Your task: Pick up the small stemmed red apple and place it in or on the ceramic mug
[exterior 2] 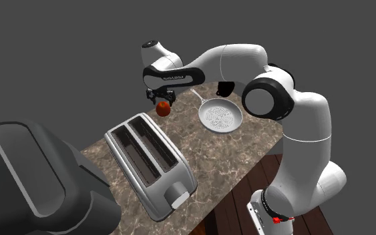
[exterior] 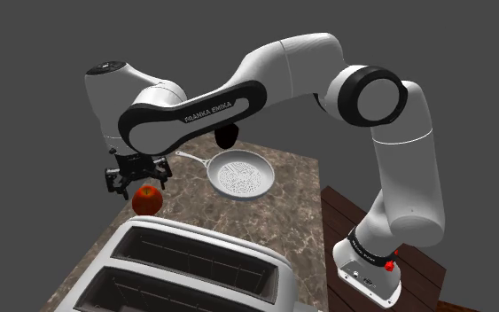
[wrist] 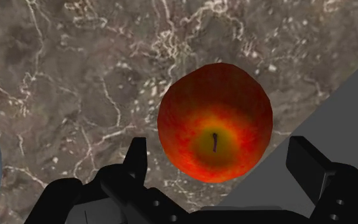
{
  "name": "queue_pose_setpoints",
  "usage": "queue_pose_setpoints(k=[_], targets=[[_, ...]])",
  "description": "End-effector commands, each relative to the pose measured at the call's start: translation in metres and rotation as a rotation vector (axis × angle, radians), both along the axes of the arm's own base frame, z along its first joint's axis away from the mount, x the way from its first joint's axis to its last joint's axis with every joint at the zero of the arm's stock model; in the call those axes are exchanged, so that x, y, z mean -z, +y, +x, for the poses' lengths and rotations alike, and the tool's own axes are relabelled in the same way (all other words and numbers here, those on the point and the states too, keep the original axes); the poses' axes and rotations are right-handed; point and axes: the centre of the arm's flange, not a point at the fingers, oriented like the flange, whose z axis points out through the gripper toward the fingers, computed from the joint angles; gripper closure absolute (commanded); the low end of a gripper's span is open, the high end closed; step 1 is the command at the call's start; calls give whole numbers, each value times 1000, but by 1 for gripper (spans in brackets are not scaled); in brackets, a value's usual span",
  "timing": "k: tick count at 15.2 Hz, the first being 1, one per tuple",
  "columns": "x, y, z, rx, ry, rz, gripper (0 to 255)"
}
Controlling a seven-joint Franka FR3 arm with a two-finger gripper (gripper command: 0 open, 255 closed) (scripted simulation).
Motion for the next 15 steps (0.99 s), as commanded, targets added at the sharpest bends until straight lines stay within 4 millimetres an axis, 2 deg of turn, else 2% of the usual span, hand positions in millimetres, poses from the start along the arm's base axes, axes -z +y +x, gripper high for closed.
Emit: queue_pose_setpoints(k=[1, 2, 3, 12, 15], targets=[[0, 0, 0, 0, 0, 0, 0], [0, 0, 0, 0, 0, 0, 0], [0, 0, 0, 0, 0, 0, 255], [0, 0, 0, 0, 0, 0, 255], [-16, 0, 0, 0, 0, 0, 255]])
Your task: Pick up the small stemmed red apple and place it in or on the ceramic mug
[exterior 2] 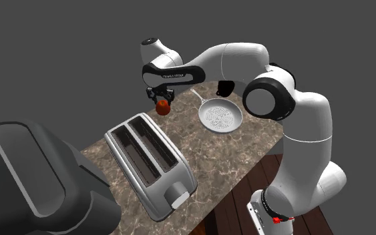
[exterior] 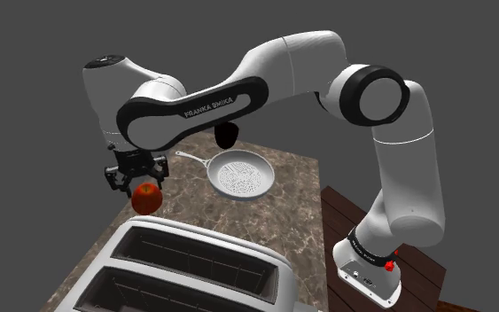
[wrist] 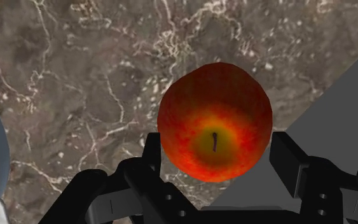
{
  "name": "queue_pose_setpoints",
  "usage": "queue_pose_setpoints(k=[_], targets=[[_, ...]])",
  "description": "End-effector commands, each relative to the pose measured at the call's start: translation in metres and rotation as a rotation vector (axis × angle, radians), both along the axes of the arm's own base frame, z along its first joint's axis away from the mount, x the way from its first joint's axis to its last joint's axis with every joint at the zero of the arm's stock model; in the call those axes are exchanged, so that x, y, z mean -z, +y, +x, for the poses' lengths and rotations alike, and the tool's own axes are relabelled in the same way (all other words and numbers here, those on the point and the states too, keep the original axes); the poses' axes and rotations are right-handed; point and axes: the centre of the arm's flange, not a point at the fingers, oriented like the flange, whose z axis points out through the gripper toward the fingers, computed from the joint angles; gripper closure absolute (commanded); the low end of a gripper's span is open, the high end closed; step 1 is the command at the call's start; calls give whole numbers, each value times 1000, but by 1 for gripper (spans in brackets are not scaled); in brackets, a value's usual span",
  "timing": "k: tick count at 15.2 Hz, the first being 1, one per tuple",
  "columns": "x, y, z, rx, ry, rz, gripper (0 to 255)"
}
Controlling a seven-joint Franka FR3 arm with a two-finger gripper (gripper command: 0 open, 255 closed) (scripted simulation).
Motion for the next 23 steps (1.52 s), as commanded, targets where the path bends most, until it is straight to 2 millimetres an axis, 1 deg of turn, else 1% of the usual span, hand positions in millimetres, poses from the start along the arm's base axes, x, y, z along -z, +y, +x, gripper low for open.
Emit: queue_pose_setpoints(k=[1, 23], targets=[[-10, 0, 0, 0, 0, 0, 255], [-126, 0, 0, 0, 0, 0, 255]])
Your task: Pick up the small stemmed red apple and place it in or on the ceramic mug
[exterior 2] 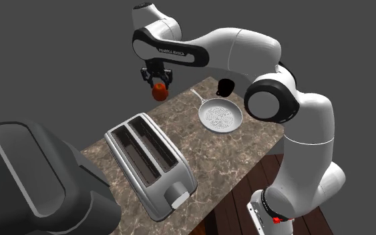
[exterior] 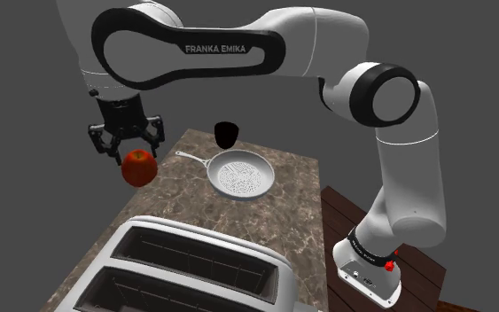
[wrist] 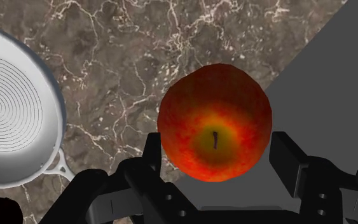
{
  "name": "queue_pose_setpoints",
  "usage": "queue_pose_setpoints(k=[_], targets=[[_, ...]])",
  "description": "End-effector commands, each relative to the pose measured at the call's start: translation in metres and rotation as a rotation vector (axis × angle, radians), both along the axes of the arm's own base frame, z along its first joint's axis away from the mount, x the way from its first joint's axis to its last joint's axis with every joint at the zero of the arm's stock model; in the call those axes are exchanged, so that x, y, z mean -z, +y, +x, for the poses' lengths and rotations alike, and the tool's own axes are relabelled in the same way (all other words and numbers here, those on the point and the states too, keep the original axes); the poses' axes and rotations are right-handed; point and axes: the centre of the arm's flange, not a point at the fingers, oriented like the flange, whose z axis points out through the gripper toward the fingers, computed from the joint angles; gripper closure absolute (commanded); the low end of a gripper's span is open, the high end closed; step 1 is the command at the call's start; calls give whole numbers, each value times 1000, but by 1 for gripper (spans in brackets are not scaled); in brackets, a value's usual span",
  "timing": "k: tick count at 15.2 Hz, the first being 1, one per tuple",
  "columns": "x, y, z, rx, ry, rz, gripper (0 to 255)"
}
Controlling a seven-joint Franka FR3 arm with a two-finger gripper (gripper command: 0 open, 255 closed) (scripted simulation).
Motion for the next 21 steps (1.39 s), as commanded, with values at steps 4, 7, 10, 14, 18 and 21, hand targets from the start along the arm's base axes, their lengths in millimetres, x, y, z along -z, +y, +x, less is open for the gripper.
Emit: queue_pose_setpoints(k=[4, 7, 10, 14, 18, 21], targets=[[-26, 0, 1, 0, 0, 0, 255], [-40, 0, 1, 0, 0, 0, 255], [-43, -38, 13, 0, 0, 0, 255], [-48, -89, 28, 0, 0, 0, 255], [-52, -139, 43, 0, 0, 0, 255], [-56, -177, 55, 0, 0, 0, 255]])
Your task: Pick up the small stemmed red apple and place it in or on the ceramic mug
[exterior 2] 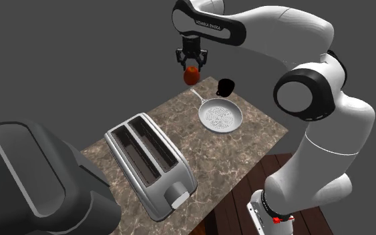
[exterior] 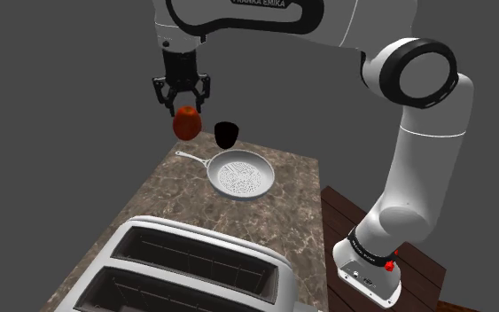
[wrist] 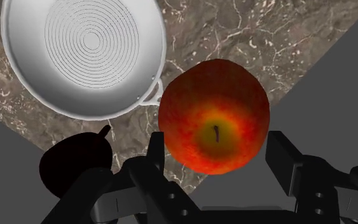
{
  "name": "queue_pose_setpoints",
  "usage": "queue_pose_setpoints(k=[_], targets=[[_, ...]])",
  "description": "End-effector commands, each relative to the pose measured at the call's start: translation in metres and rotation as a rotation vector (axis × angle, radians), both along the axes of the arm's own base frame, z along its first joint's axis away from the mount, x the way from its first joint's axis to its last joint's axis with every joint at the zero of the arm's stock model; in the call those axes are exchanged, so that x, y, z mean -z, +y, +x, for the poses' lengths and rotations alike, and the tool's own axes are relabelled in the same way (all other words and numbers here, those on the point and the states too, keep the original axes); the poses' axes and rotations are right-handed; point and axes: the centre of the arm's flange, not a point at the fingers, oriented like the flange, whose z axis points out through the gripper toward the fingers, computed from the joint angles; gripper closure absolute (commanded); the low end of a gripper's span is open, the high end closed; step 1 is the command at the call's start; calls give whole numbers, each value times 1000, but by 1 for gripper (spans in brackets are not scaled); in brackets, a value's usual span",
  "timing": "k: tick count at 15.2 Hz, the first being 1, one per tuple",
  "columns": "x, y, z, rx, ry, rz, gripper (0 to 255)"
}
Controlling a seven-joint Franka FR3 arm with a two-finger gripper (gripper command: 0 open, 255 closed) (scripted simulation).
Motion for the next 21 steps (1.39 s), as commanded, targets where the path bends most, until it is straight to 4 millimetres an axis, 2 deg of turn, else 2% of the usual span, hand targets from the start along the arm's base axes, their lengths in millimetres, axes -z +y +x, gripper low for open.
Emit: queue_pose_setpoints(k=[1, 14, 15, 21], targets=[[0, -25, 8, -1, 0, 1, 255], [-15, -189, 58, -1, 0, 1, 255], [-17, -207, 63, -1, 0, 1, 255], [15, -207, 63, -1, 0, 1, 255]])
